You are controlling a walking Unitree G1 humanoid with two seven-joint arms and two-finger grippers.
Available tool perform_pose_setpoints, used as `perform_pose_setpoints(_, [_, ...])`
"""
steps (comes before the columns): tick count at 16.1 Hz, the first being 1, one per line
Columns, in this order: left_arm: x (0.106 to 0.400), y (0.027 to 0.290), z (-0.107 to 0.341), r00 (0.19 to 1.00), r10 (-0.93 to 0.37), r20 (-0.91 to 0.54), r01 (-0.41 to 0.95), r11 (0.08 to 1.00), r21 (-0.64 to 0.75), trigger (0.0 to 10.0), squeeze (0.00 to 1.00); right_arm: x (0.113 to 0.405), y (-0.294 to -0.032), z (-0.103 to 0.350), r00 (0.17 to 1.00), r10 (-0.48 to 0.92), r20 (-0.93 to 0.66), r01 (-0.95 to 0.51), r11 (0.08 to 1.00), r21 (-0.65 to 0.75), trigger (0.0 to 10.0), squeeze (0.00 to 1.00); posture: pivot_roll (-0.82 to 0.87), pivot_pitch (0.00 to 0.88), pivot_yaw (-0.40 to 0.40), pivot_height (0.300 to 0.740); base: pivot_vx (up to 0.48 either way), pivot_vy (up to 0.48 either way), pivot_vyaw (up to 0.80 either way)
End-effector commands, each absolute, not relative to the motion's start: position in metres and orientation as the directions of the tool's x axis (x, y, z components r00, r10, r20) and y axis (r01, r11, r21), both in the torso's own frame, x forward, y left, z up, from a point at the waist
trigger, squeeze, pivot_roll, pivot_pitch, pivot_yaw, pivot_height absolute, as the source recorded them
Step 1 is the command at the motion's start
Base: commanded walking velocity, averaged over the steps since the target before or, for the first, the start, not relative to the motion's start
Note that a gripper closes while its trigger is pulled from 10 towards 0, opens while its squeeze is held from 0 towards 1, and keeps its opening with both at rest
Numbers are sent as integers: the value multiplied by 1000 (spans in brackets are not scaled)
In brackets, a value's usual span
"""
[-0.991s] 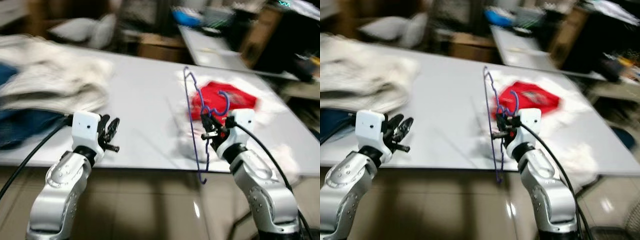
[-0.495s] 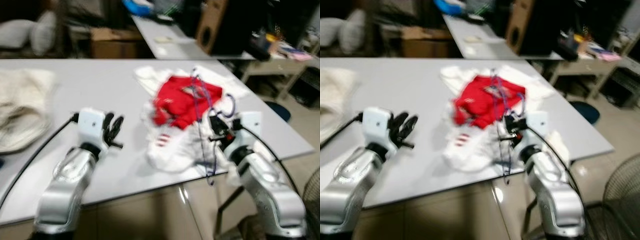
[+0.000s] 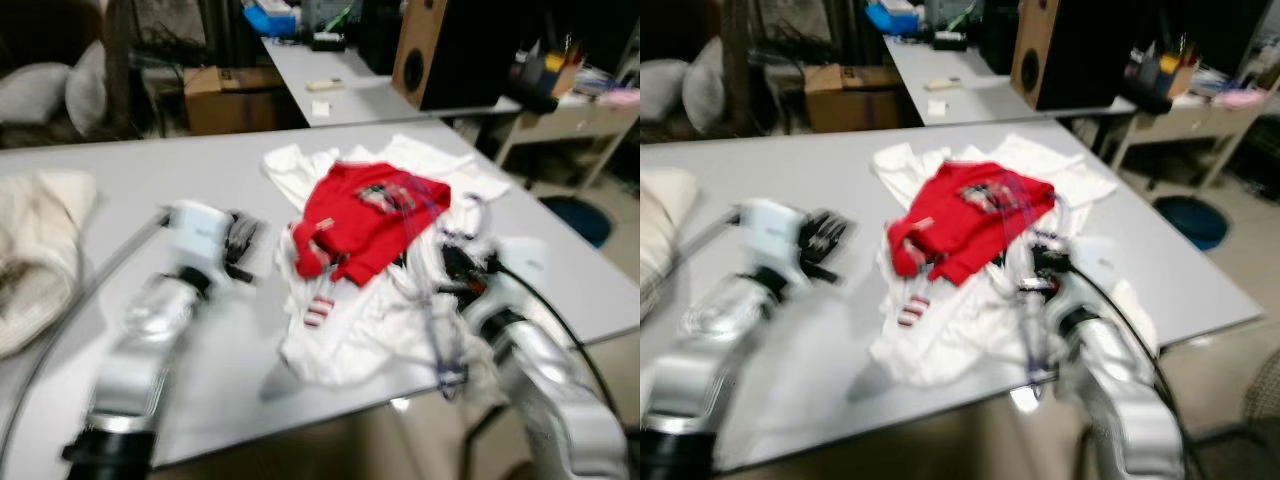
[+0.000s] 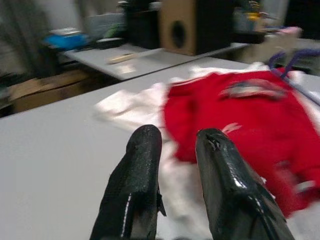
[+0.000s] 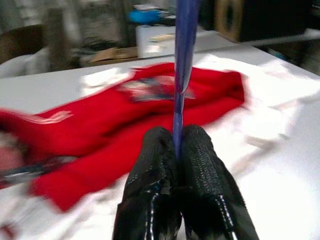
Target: Hang hanger
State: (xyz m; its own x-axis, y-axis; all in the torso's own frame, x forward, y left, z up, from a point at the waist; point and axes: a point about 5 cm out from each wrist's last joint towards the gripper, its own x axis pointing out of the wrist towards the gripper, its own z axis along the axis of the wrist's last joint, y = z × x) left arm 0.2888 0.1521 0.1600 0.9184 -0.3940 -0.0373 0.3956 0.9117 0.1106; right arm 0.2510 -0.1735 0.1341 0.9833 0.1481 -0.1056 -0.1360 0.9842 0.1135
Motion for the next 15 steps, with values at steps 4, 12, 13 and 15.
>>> perform_pose_setpoints(4, [293,162,163,910,-414,-27,414,901,125,10000,0,248,-167,137,990,121,-71,-110,984,141,10000,0,-9,0,51,740,0,199,0])
perform_pose_setpoints(12, [290,155,153,912,-408,-36,410,904,126,10000,0,248,-179,142,994,101,-48,-96,991,95,10000,0,-12,0,31,740,0,-124,-576])
perform_pose_setpoints(13, [289,156,152,915,-401,-41,403,908,117,10000,0,249,-181,144,993,108,-45,-104,991,89,10000,0,-11,0,25,740,0,0,0])
perform_pose_setpoints(15, [291,162,149,928,-368,-61,372,926,66,10000,173,251,-185,148,990,136,-41,-133,990,54,10000,0,-13,0,22,740,0,0,0])
